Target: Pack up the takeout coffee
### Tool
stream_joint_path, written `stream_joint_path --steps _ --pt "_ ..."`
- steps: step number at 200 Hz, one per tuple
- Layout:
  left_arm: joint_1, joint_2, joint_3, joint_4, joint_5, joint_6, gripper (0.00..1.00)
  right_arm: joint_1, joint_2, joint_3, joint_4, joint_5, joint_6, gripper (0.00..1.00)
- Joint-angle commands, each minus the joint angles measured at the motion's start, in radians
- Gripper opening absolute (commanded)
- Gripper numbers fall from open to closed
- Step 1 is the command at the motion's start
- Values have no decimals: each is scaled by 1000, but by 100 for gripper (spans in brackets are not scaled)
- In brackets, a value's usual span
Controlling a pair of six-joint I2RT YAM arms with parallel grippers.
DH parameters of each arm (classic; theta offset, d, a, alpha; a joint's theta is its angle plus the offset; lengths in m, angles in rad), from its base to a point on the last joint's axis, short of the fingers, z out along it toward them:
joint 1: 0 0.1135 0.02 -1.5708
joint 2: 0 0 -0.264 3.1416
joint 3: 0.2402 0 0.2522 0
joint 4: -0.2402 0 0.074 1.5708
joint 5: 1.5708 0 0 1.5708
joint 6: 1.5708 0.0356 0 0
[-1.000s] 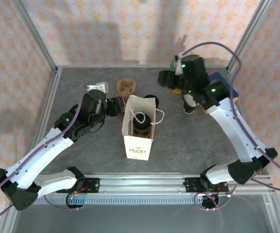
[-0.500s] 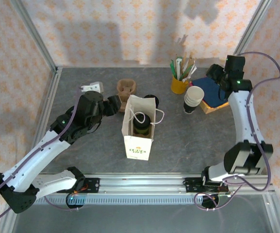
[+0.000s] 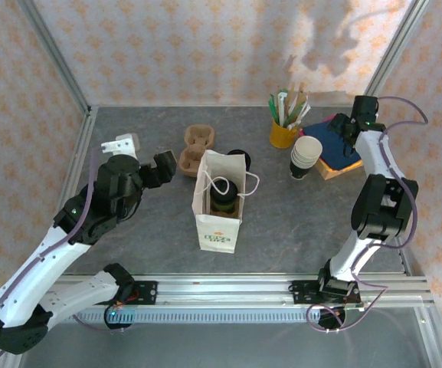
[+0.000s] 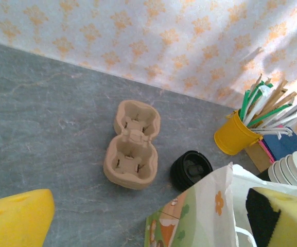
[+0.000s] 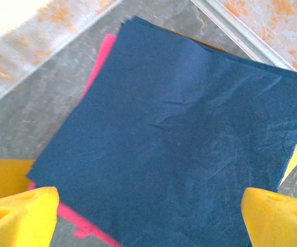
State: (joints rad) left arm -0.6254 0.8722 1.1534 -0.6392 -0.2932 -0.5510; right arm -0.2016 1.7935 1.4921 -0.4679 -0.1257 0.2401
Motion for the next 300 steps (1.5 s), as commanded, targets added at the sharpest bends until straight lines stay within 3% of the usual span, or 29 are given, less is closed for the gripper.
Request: stream_joint_path --steps 1,101,170,234,300 --pt "11 -1 -12 -15 -47 11 99 -19 50 52 26 53 10 91" --pt "12 7 -15 -10 -30 -1 99 -34 329 288 -72 12 3 90" --pt "12 11 -36 -1 -18 -17 99 -33 415 298 -140 71 16 82" --pt "12 11 -39 -3 -16 -23 99 -33 367 280 -100 -53 29 59" --pt "10 4 -47 -13 -15 -29 99 -35 323 273 -54 -161 88 44"
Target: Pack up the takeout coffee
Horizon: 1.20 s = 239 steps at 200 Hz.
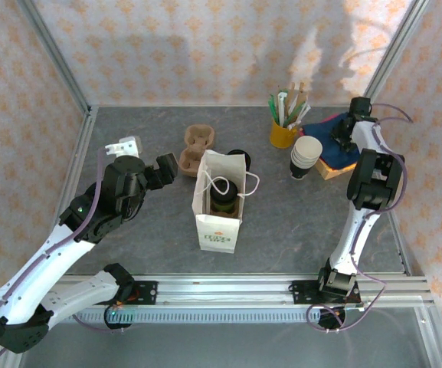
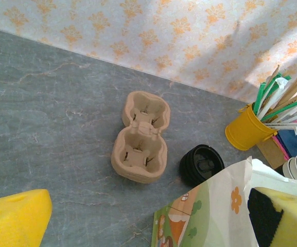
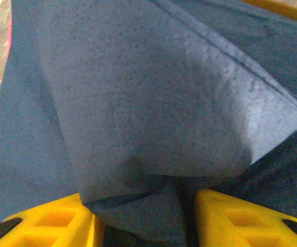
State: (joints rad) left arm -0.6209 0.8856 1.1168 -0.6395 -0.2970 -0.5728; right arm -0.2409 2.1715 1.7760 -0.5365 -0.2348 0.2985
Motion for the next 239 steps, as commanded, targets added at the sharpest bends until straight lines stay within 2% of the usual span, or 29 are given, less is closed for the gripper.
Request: stream_joint_path --steps 1,32,64,104,157,180,209,239 --pt "7 -9 -10 -12 -11 -7 99 5 -55 -11 15 -53 29 44" --pt "7 -16 -12 -17 -13 -7 99 5 -52 -5 12 -63 35 34" --pt "7 -25 -15 -17 -15 -8 99 6 -67 4 9 -87 40 18" --pt "7 -27 -13 -18 -19 -7 99 5 -126 58 -23 -114 21 6" --pt "7 -25 -3 -9 -18 -2 99 5 -306 93 -72 -106 22 0" --pt "6 -24 1 -2 -11 1 99 5 -406 89 -81 -144 31 0" --pt "7 -20 3 14 17 14 99 6 -539 70 -109 -253 37 0" --pt "6 -8 6 38 86 33 99 11 -692 -67 -19 -557 153 0"
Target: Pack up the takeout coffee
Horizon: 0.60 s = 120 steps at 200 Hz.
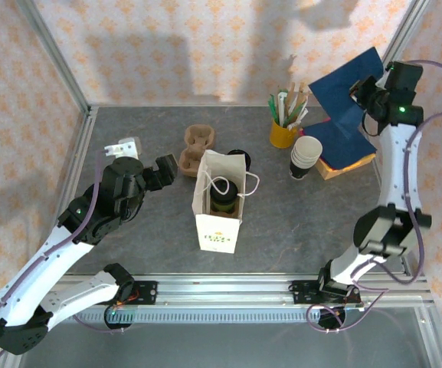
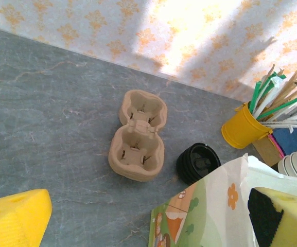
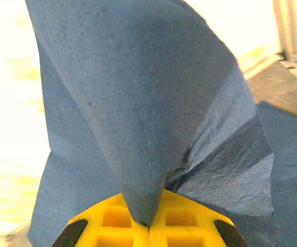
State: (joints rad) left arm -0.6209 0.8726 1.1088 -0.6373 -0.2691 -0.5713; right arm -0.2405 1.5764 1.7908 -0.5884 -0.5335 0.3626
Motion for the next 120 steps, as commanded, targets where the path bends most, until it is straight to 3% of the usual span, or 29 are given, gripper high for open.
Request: stream_joint_path --steps 1,28,64,90,120 --pt "7 6 15 36 62 32 99 12 -102 -84 34 -265 92 0" --pt "6 20 15 77 156 52 99 77 -190 -125 35 -408 172 0" --pt "7 71 30 99 313 91 97 233 -289 -178 109 -477 287 0" --pt "6 111 46 86 381 85 94 350 -336 -196 157 -459 373 0" --pt "7 100 27 93 355 54 93 512 -356 -207 192 -387 457 0"
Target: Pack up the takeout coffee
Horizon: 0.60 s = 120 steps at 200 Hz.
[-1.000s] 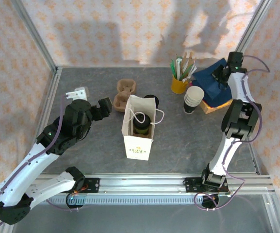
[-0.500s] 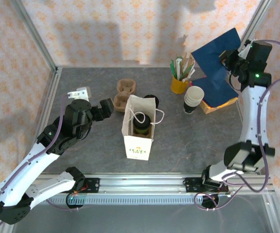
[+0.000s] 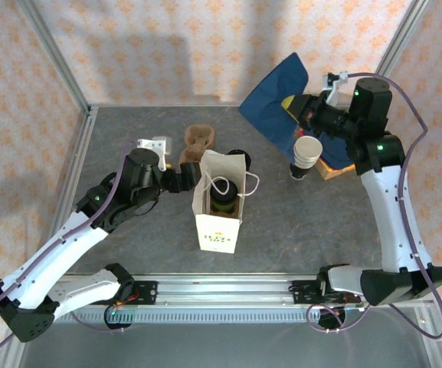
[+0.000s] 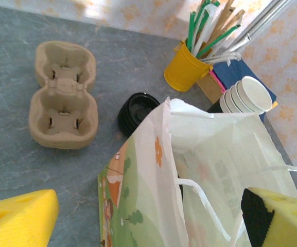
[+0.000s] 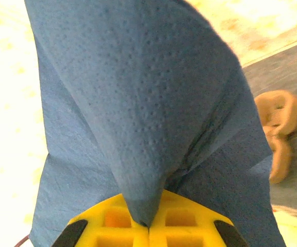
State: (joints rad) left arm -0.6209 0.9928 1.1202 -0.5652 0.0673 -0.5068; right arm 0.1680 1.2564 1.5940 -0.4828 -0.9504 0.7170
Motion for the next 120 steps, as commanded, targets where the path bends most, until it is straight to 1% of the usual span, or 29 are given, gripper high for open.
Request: stream_joint_path --steps 1,25,47,61,85,102,120 --pt "7 -21 15 22 16 -11 93 110 -36 -11 88 34 105 0" --pt "7 -62 -2 10 -73 -36 93 281 -36 -57 121 121 135 0" --pt "6 -98 -14 -41 -196 -66 93 415 -13 -80 102 193 132 0" --pt "7 -115 -17 -73 -252 -75 93 488 5 -86 74 240 107 0" --pt "7 -142 -27 -78 -265 -73 93 587 41 -86 -7 365 63 0" --pt "7 -156 -35 -72 -270 -73 93 627 63 -110 -26 405 57 0" --pt "7 -160 -40 -69 -274 -74 93 661 93 -106 -90 484 39 0"
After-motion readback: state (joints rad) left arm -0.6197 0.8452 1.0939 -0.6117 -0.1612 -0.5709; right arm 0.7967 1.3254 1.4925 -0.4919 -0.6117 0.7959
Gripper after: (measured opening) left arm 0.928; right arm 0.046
